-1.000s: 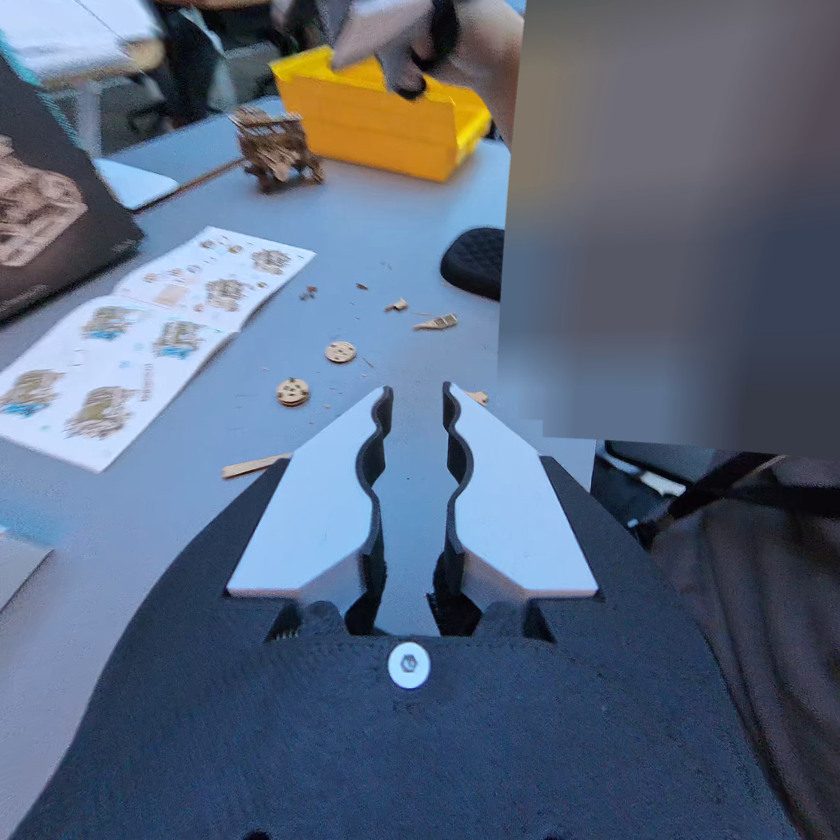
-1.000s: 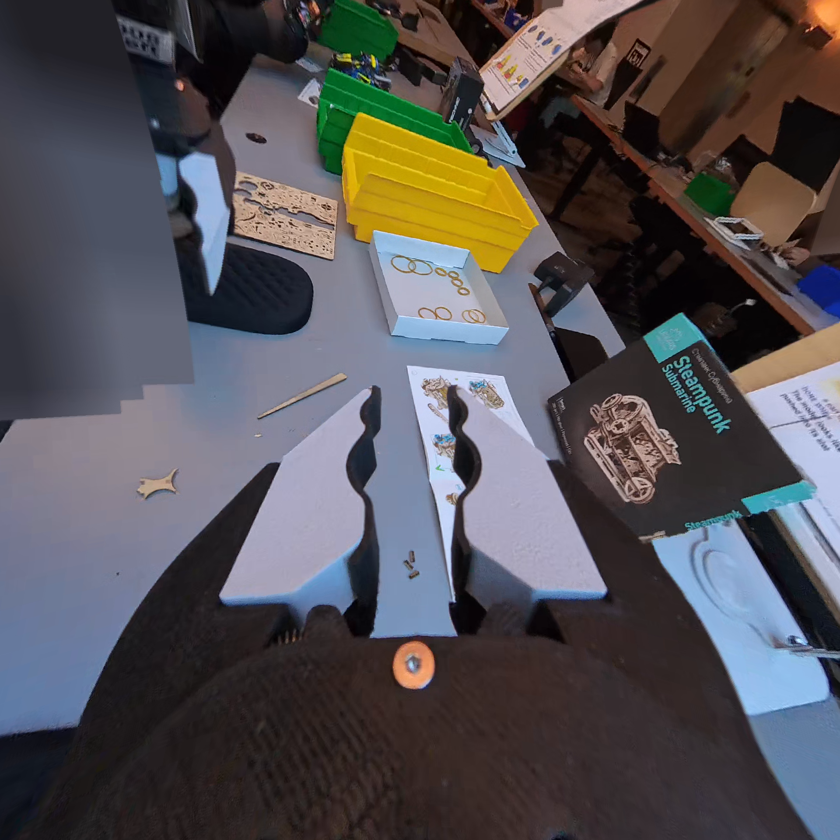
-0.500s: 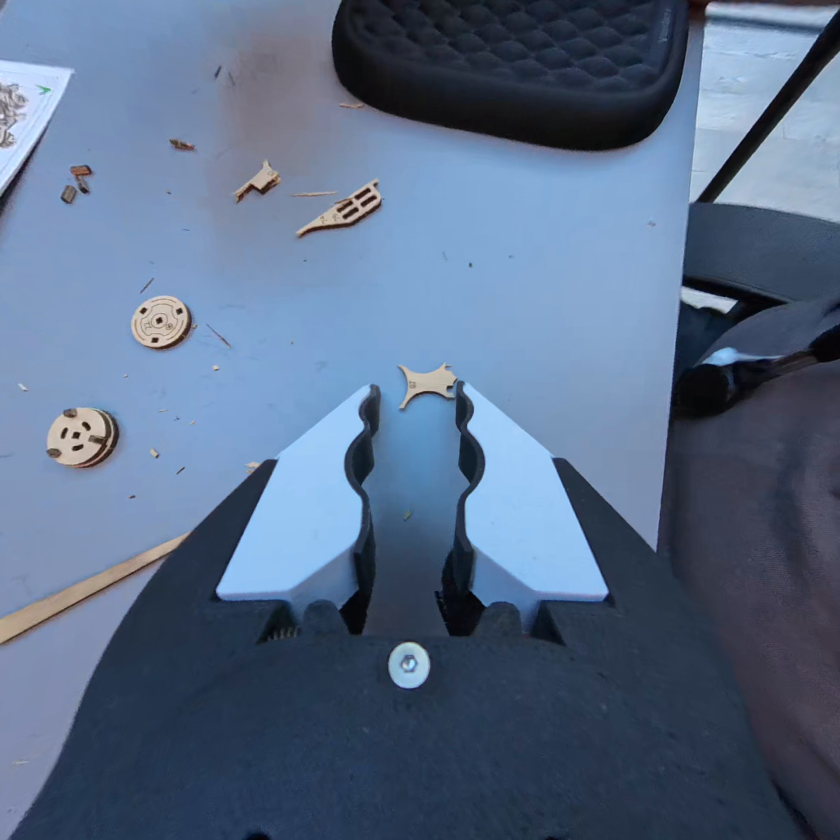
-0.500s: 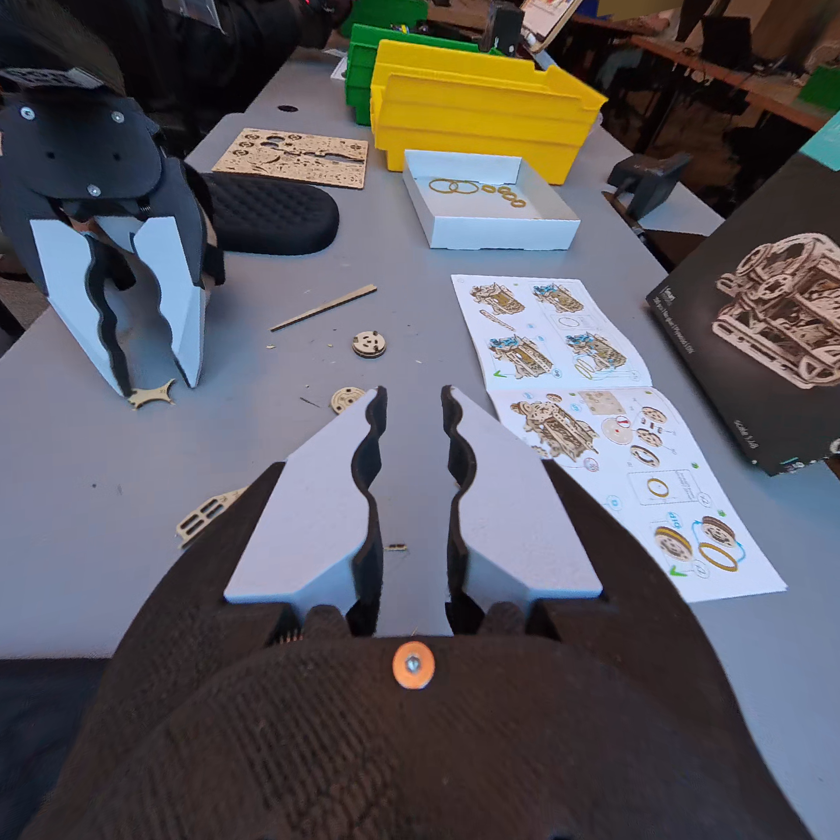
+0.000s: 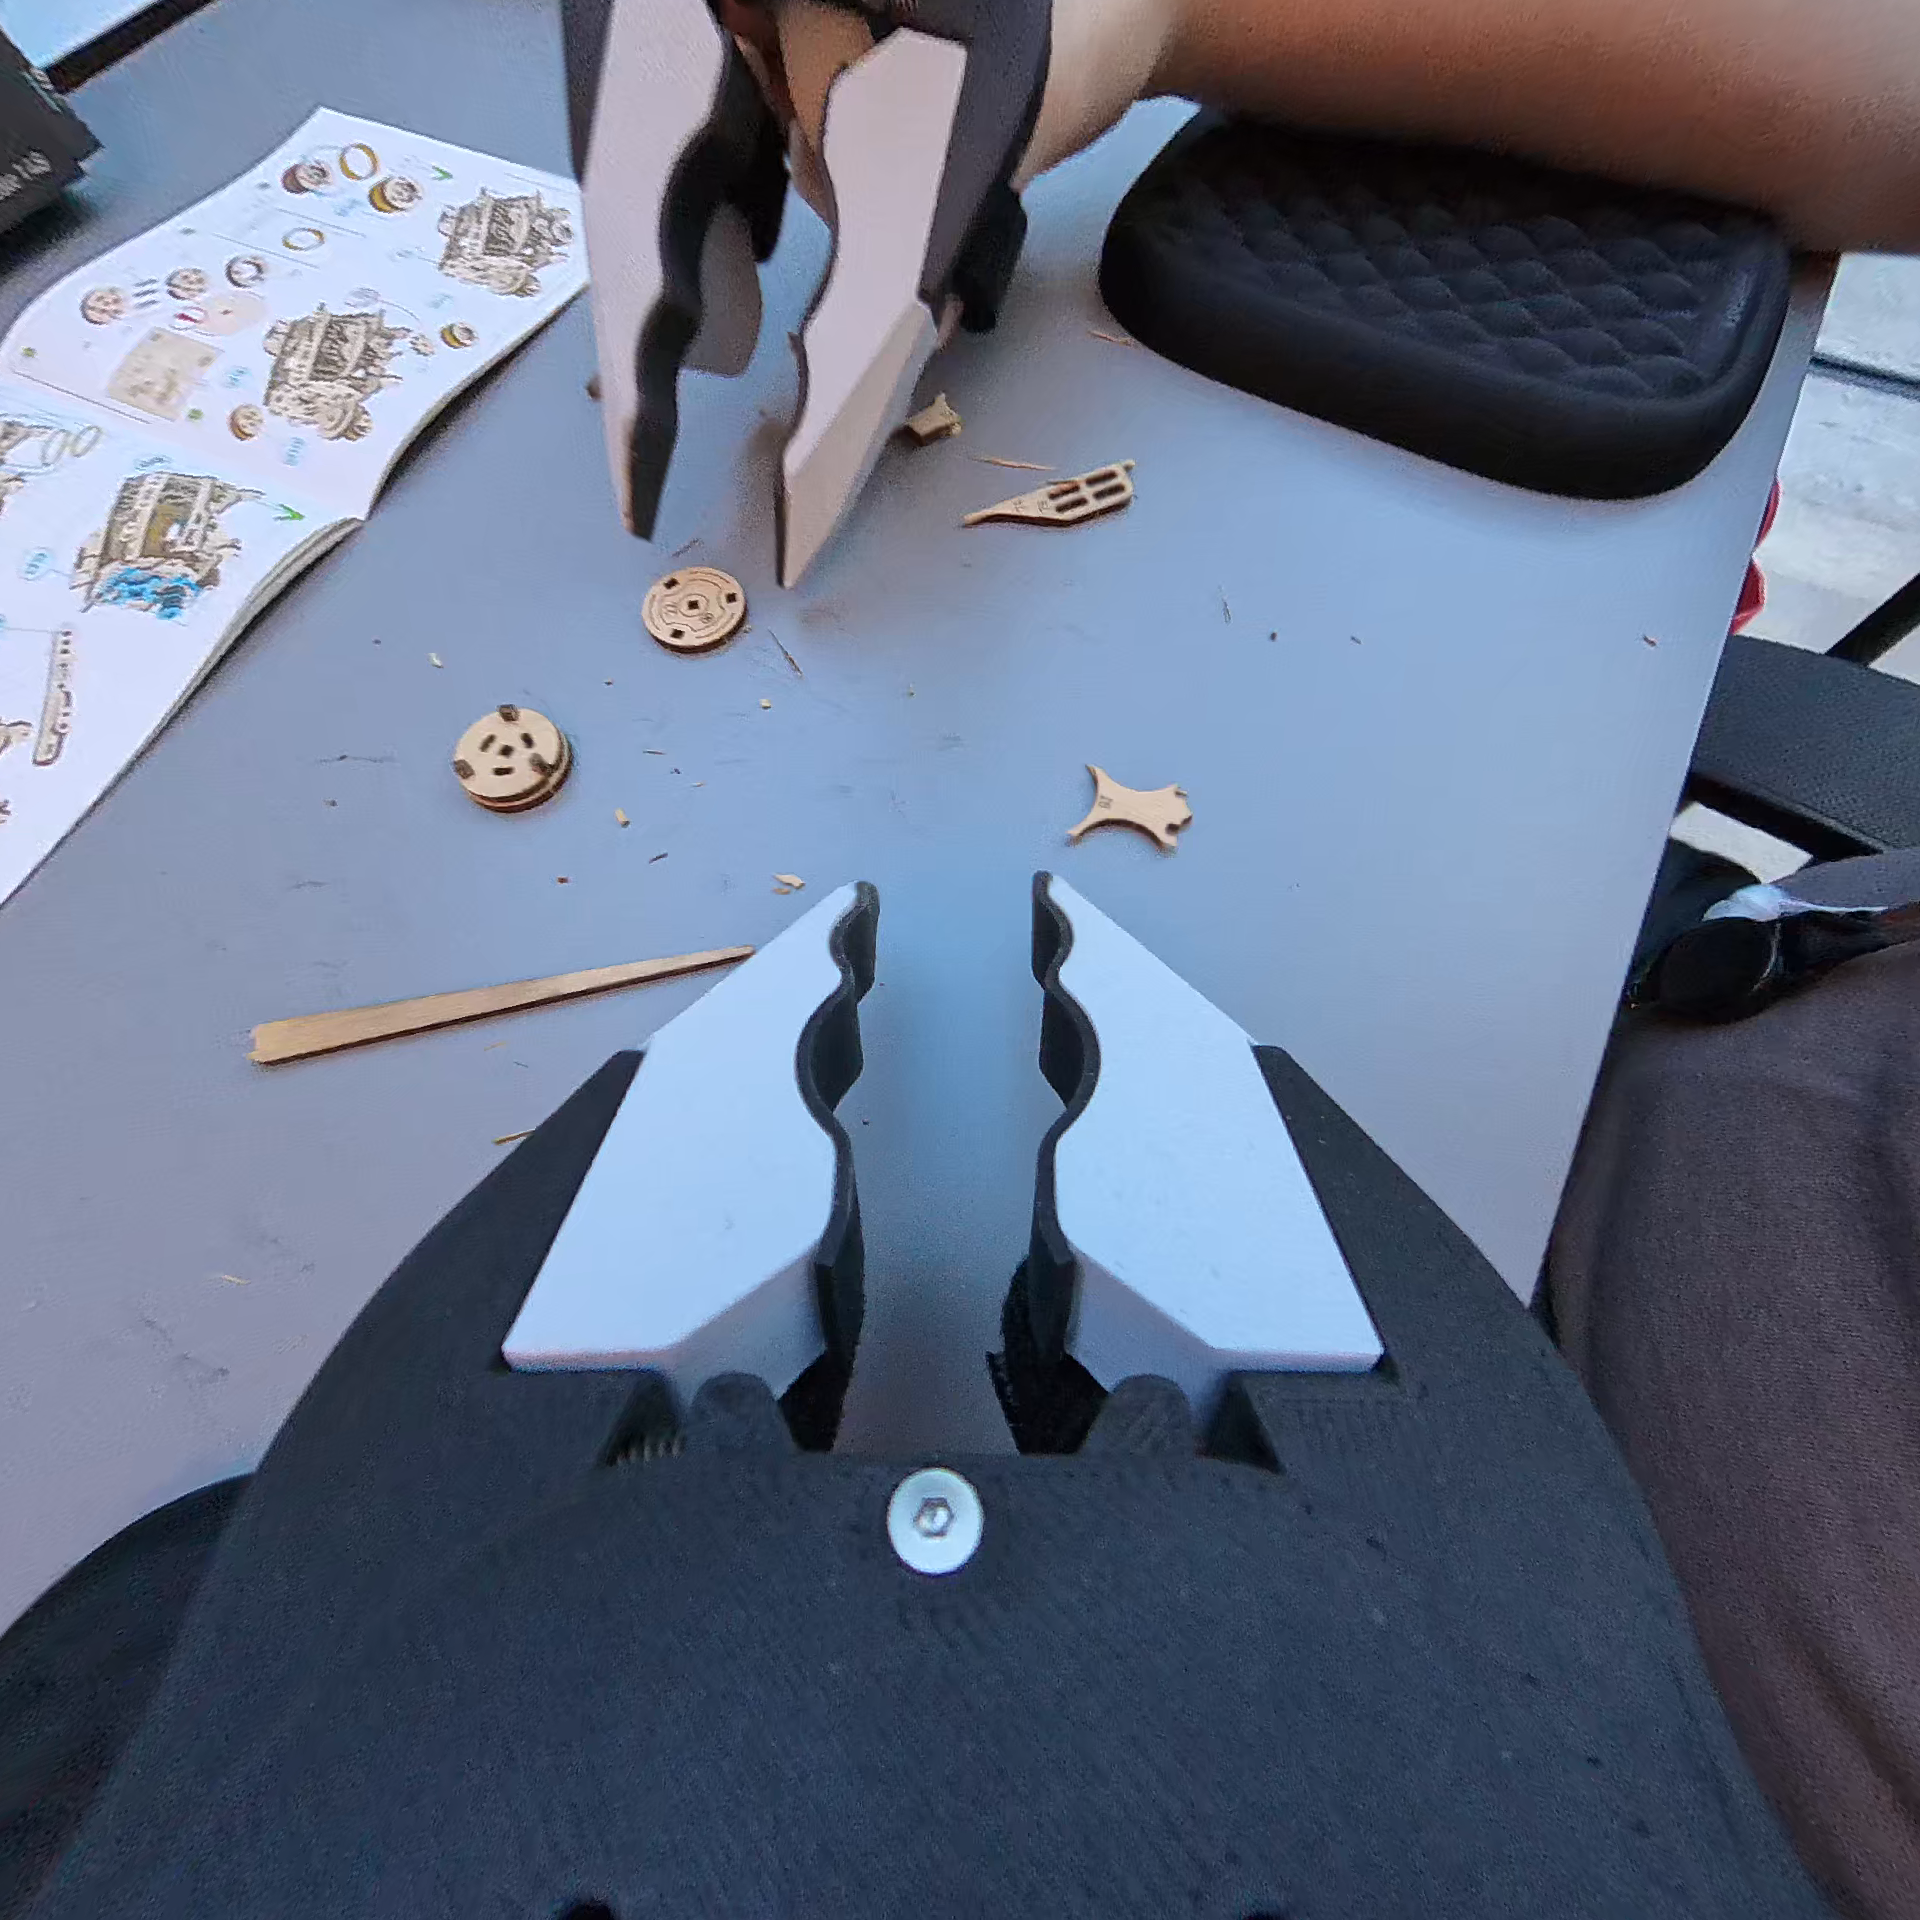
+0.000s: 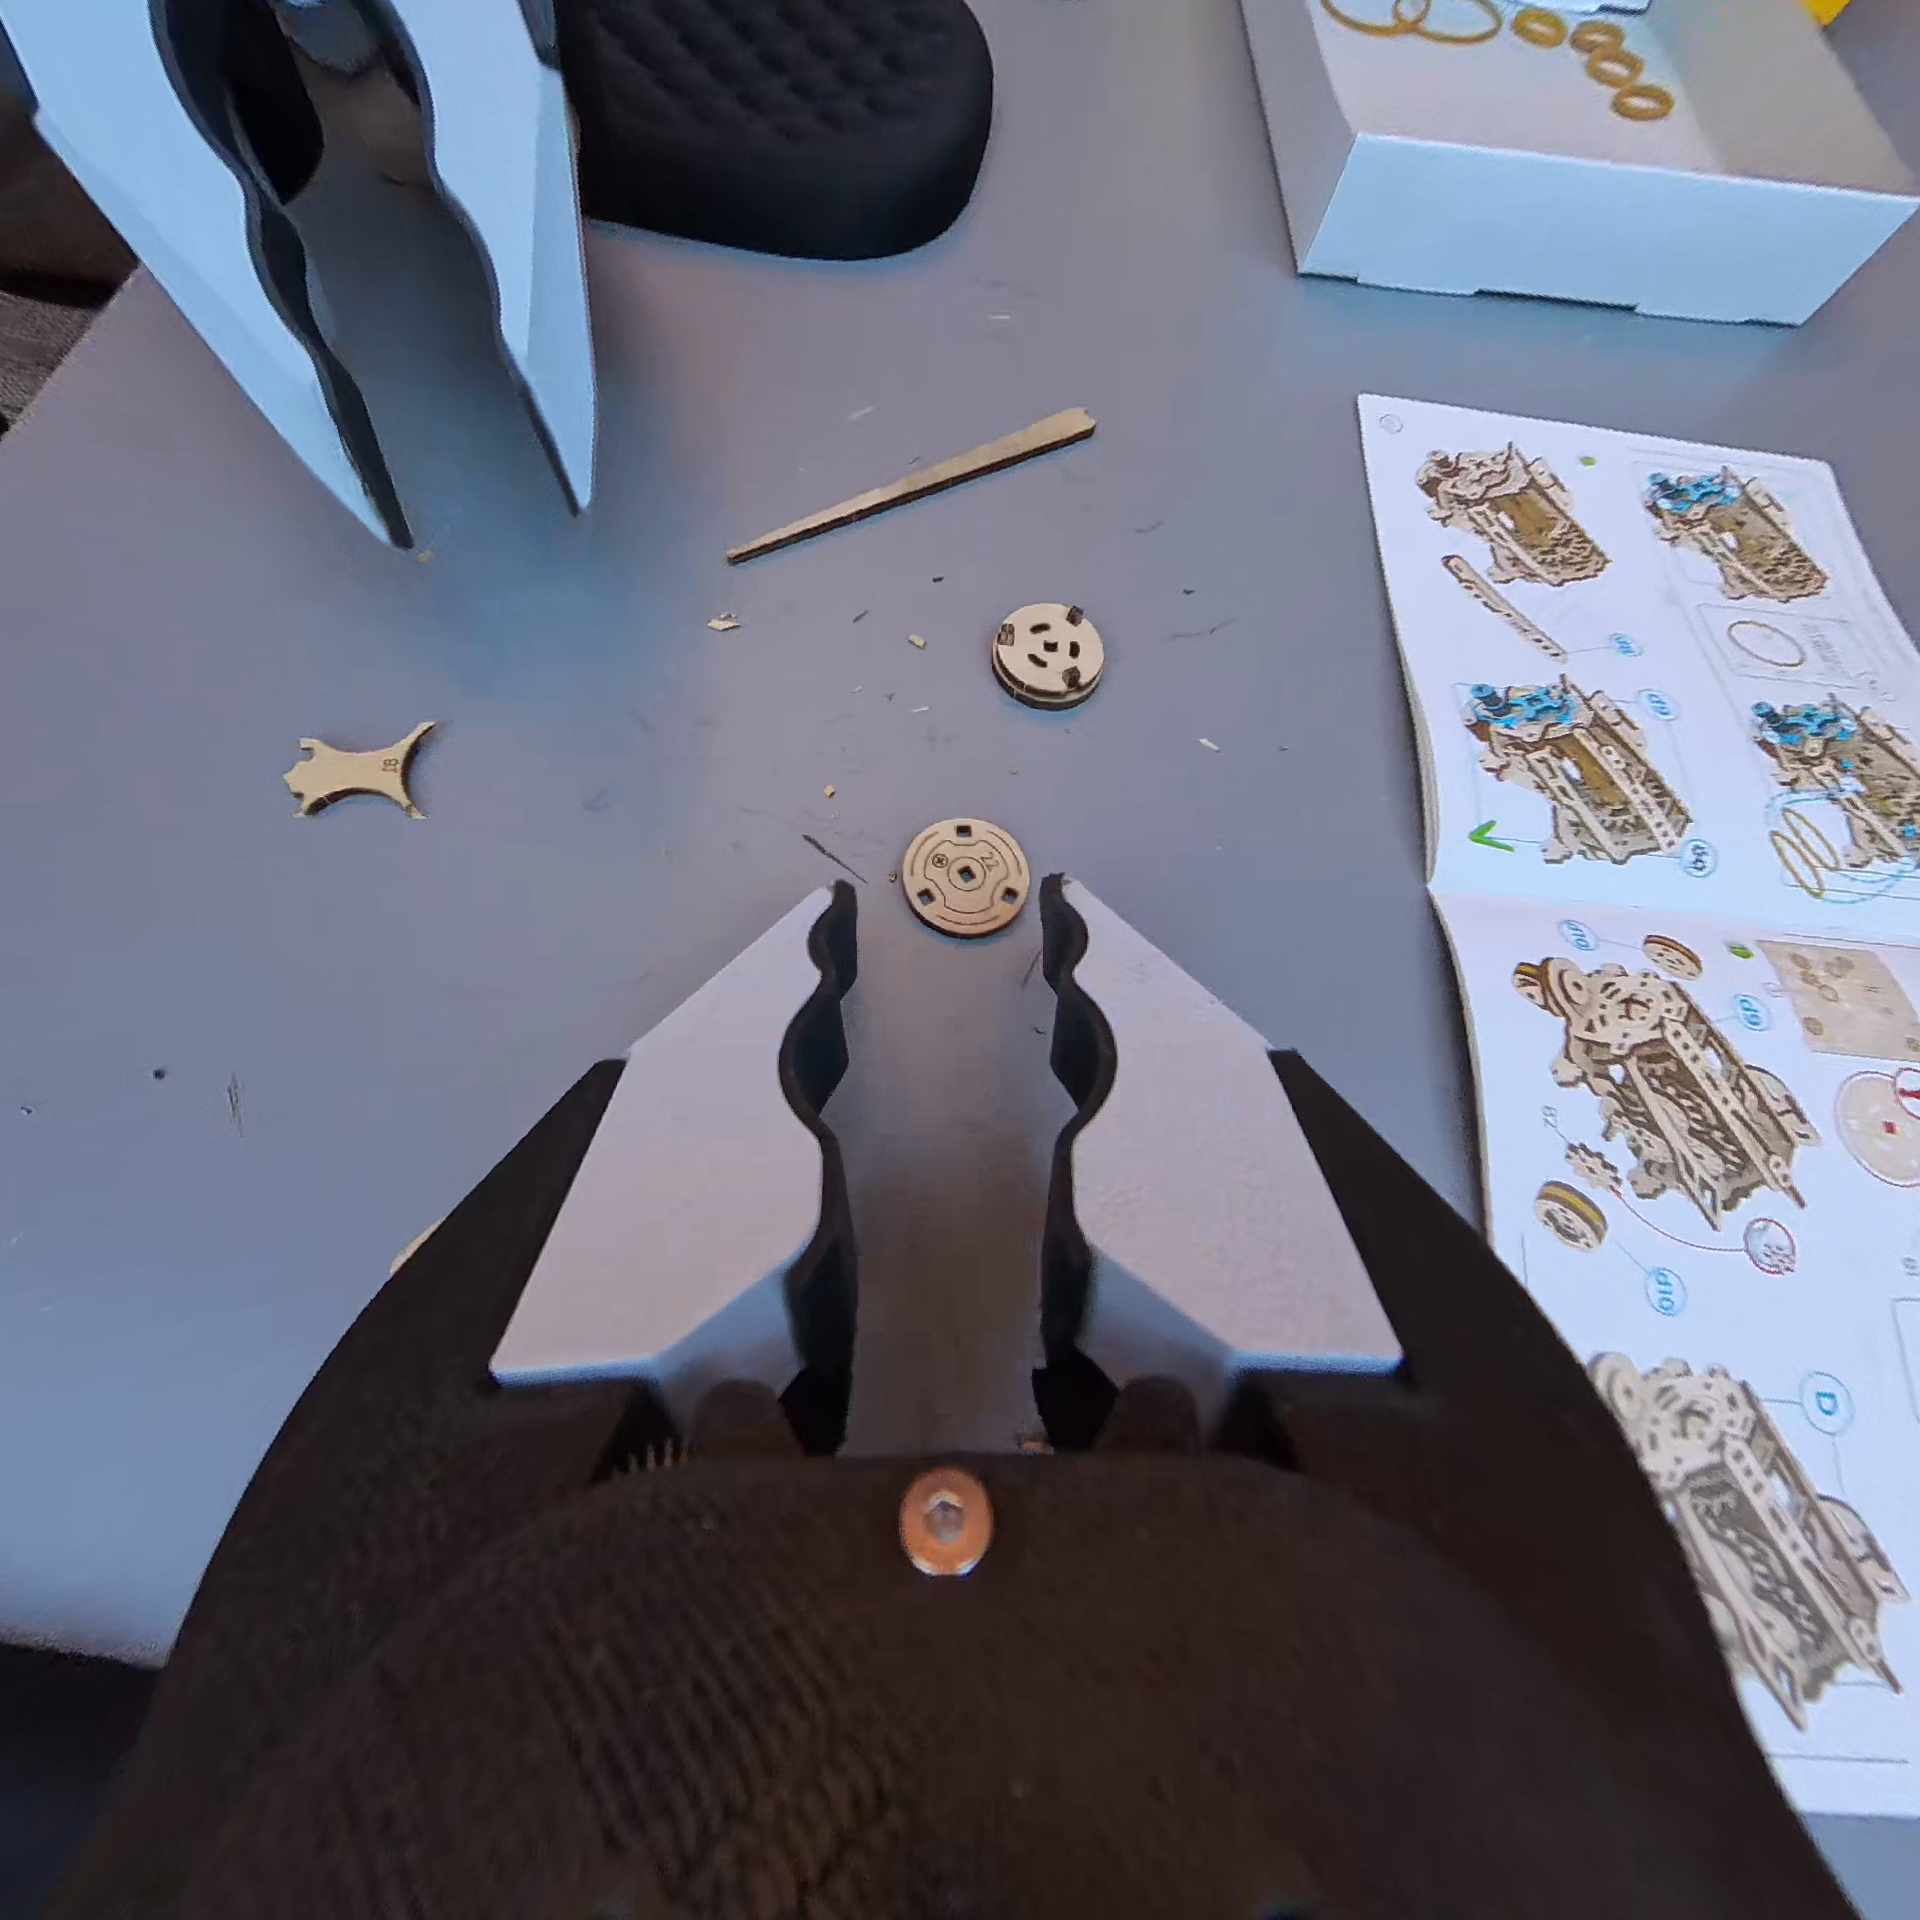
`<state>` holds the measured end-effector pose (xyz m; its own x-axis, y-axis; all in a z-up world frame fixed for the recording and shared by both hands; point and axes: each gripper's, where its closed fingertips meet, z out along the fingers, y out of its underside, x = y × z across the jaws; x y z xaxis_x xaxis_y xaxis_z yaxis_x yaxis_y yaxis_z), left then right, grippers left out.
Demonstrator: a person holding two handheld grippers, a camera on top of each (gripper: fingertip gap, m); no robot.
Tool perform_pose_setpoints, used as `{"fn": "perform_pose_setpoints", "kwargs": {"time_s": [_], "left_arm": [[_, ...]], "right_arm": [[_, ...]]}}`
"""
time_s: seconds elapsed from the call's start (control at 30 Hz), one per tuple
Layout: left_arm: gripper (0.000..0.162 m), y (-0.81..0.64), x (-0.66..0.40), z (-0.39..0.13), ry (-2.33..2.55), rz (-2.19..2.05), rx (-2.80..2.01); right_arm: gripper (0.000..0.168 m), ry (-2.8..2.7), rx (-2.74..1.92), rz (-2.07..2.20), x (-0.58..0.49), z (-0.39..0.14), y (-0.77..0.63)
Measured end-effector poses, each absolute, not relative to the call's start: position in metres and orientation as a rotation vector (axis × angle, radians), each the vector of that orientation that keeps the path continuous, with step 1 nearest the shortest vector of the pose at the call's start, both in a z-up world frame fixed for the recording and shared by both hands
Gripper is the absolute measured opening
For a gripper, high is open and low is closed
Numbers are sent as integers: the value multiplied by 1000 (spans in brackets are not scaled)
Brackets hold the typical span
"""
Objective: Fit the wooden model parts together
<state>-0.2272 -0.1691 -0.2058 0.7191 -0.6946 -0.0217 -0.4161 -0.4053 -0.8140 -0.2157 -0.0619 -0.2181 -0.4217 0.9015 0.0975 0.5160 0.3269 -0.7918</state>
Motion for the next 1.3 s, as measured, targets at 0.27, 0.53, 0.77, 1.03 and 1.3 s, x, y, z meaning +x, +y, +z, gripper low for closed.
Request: {"fn": "perform_pose_setpoints", "kwargs": {"time_s": [0.27,0.53,0.77,1.03,1.3], "left_arm": [[25,-154,-233,-174,773,-511,-1989],[20,-136,-240,-169,577,-672,-1984],[21,-146,-253,-158,327,-896,-1930],[18,-195,-281,-114,287,-1038,-1720],[9,-241,-442,-59,7,-359,-1466]], "right_arm": [[25,-2111,-1348,981,-223,-227,-64],[25,-2050,-1029,739,-225,-206,-68],[24,-1819,-725,488,-235,-139,-93],[24,-1699,-586,356,-264,-97,-160],[25,-1640,-726,525,-347,-97,-212]]}}
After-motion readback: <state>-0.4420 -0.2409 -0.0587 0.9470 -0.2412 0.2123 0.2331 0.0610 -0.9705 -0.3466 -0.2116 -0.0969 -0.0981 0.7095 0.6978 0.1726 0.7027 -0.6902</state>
